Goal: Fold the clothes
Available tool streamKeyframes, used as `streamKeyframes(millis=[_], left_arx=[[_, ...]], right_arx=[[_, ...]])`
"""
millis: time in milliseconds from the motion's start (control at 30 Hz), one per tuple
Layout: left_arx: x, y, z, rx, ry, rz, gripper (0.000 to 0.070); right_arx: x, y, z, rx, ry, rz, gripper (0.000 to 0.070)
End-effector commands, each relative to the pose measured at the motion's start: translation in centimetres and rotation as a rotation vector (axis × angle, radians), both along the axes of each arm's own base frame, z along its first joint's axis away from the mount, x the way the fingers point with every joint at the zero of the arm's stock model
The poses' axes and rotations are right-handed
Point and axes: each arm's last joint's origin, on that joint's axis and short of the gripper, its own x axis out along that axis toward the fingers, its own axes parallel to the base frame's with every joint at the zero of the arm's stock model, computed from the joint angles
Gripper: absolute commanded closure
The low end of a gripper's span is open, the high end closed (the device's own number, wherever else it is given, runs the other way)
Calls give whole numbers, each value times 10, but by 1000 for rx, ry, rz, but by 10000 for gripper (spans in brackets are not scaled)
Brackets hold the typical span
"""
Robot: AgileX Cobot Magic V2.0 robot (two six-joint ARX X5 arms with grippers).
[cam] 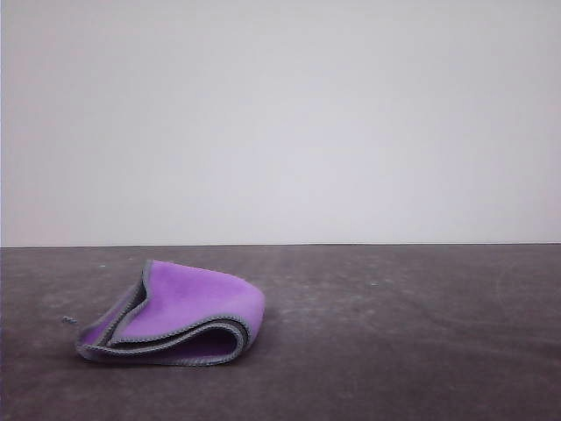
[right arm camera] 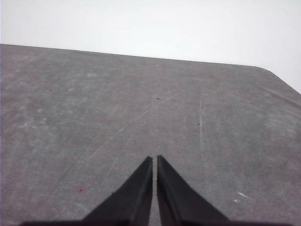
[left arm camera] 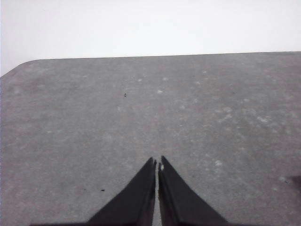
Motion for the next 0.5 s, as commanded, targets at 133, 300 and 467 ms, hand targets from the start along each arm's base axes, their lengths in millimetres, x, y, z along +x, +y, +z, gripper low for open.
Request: streamKeyframes(millis=[133, 300, 467], left_arx=[[1, 0, -6, 14, 8, -3, 700], [1, 0, -6, 14, 8, -3, 700], [1, 0, -6, 14, 8, -3, 700]], right_arx=[[0, 0, 0, -4, -8, -1, 686], [0, 0, 0, -4, -8, -1, 686], [0, 0, 0, -4, -8, -1, 686]])
